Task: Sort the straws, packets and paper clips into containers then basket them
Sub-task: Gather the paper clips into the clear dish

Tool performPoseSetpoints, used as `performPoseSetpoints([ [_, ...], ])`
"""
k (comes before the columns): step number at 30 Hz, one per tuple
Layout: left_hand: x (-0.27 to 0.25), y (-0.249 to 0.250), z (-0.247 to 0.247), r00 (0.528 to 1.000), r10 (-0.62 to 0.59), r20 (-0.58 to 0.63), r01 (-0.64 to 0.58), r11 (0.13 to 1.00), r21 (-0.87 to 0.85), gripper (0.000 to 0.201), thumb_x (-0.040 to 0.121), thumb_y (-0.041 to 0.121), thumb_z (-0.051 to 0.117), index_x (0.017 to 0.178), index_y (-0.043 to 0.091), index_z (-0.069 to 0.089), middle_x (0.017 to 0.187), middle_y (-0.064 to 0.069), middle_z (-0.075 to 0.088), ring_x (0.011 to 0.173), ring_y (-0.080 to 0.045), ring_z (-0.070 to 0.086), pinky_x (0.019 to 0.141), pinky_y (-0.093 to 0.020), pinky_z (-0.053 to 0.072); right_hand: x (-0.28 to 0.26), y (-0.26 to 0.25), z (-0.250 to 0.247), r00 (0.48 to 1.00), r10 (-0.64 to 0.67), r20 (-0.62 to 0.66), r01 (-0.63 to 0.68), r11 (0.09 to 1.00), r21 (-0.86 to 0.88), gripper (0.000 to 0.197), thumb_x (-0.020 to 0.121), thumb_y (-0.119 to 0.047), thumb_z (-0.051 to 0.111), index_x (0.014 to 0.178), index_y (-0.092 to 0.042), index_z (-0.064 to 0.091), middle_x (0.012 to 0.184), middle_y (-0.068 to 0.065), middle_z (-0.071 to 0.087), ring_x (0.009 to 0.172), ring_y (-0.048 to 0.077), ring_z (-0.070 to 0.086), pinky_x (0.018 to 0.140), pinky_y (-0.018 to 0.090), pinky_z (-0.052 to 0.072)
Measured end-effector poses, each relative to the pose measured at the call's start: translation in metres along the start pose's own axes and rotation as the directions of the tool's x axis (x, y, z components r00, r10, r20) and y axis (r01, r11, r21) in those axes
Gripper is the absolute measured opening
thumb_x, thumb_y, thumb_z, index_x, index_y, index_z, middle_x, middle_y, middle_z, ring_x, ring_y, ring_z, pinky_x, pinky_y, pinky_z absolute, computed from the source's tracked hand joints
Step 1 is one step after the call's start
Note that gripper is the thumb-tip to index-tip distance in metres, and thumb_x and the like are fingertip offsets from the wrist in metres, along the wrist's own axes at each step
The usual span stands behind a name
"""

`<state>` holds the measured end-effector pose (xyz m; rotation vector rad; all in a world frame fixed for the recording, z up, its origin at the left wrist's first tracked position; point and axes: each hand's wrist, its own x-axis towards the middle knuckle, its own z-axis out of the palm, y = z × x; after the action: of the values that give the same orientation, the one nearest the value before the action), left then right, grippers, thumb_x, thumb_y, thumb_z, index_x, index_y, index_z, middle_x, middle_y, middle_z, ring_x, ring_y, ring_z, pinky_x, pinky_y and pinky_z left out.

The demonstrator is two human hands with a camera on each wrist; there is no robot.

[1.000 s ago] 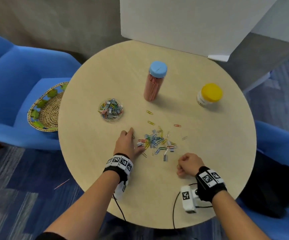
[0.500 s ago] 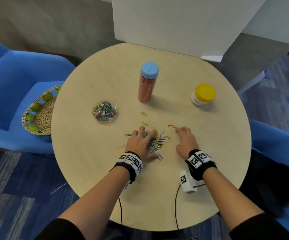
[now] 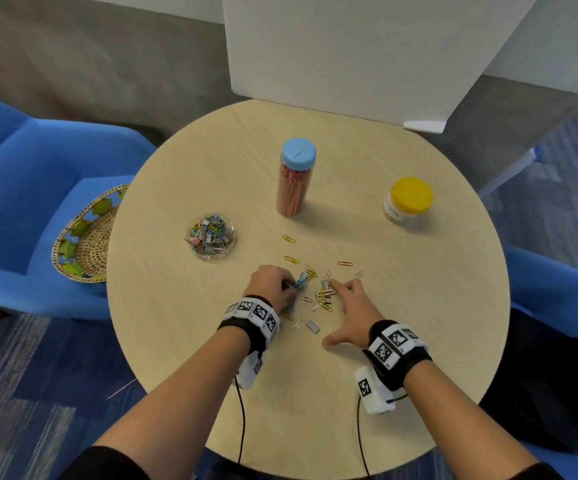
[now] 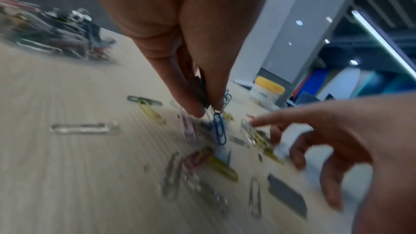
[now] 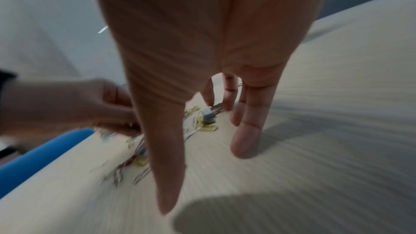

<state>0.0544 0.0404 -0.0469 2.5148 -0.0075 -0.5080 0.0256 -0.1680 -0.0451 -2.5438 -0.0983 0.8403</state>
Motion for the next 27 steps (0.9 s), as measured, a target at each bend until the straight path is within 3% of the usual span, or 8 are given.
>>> performPoseSetpoints([
  [4,0.001,-0.009,-0.03,0.998,-0.023,-0.065,0.014,0.989,-0.149,0.019,0.081,0.029,0.077,0.097,0.018,0.078,0.092,-0.001,0.074,0.082,-0.015,0.066,0.082,-0.027,0.055,0.001,-0.022,0.019,0.997,0.038,-0.074,-0.04,0.999,-0.026,0.12,0.056,-0.039,0.093,0.152,-0.024,0.024,0.138,0.0,0.028,0.123,0.02,0.046,0.107,0.033,0.044],
  [8,-0.001,-0.019,-0.058,0.997,0.024,-0.07,-0.033,0.991,-0.133,0.019,0.081,0.026,0.078,0.097,0.015,0.079,0.089,-0.002,0.075,0.08,-0.014,0.068,0.083,-0.028,0.056,0.012,-0.036,0.031,0.963,0.067,-0.26,-0.022,0.985,0.171,0.073,0.072,-0.034,0.085,0.137,-0.023,0.052,0.122,-0.005,0.039,0.1,0.014,0.054,0.094,0.032,0.051],
  [11,-0.004,-0.028,-0.073,0.995,0.034,-0.095,-0.045,0.992,-0.117,0.018,0.082,0.025,0.077,0.096,0.014,0.079,0.084,-0.003,0.074,0.078,-0.015,0.068,0.082,-0.028,0.056,0.018,-0.049,0.032,0.94,0.015,-0.34,0.021,0.995,0.102,0.03,0.084,-0.029,0.075,0.11,-0.017,0.067,0.108,-0.006,0.043,0.087,0.009,0.048,0.087,0.023,0.047],
  [13,-0.004,-0.034,-0.086,0.994,0.025,-0.109,-0.039,0.991,-0.129,0.016,0.084,0.024,0.076,0.096,0.014,0.079,0.074,0.0,0.071,0.072,-0.015,0.068,0.078,-0.028,0.057,0.021,-0.059,0.036,0.94,-0.024,-0.341,0.042,0.998,0.043,0.032,0.087,-0.03,0.071,0.116,-0.018,0.063,0.114,-0.003,0.044,0.094,0.012,0.052,0.094,0.028,0.048],
  [15,-0.003,-0.042,-0.101,0.99,0.014,-0.138,-0.031,0.992,-0.12,0.014,0.084,0.025,0.075,0.095,0.015,0.078,0.07,0.003,0.068,0.07,-0.013,0.068,0.076,-0.027,0.057,0.024,-0.069,0.042,0.955,-0.049,-0.294,0.055,0.998,0.012,0.059,0.086,-0.043,0.069,0.137,-0.022,0.048,0.129,0.0,0.039,0.113,0.018,0.051,0.101,0.03,0.045],
  [17,0.001,-0.052,-0.119,0.981,-0.014,-0.192,-0.009,0.993,-0.116,0.014,0.084,0.025,0.076,0.094,0.016,0.078,0.073,0.002,0.069,0.071,-0.014,0.068,0.077,-0.026,0.056,0.027,-0.077,0.047,0.973,-0.068,-0.222,0.056,0.997,-0.06,0.083,0.082,-0.06,0.063,0.15,-0.028,0.029,0.141,0.002,0.03,0.127,0.022,0.039,0.106,0.035,0.04],
  [19,0.006,-0.065,-0.135,0.968,-0.055,-0.246,0.027,0.993,-0.118,0.016,0.082,0.025,0.077,0.095,0.016,0.078,0.081,-0.001,0.073,0.075,-0.014,0.066,0.077,-0.022,0.053,0.028,-0.086,0.05,0.981,-0.096,-0.166,0.07,0.986,-0.153,0.089,0.079,-0.066,0.061,0.151,-0.032,0.022,0.147,0.003,0.024,0.133,0.026,0.032,0.107,0.039,0.039],
  [27,0.033,-0.098,-0.154,0.959,-0.143,-0.244,0.136,0.99,-0.047,0.015,0.082,0.026,0.077,0.093,0.017,0.079,0.086,-0.002,0.074,0.08,-0.018,0.066,0.075,-0.028,0.055,0.045,-0.11,0.048,0.956,-0.223,-0.192,0.176,0.956,-0.233,0.027,0.098,-0.029,0.054,0.124,-0.02,0.055,0.122,0.003,0.044,0.107,0.02,0.047,0.091,0.029,0.046],
])
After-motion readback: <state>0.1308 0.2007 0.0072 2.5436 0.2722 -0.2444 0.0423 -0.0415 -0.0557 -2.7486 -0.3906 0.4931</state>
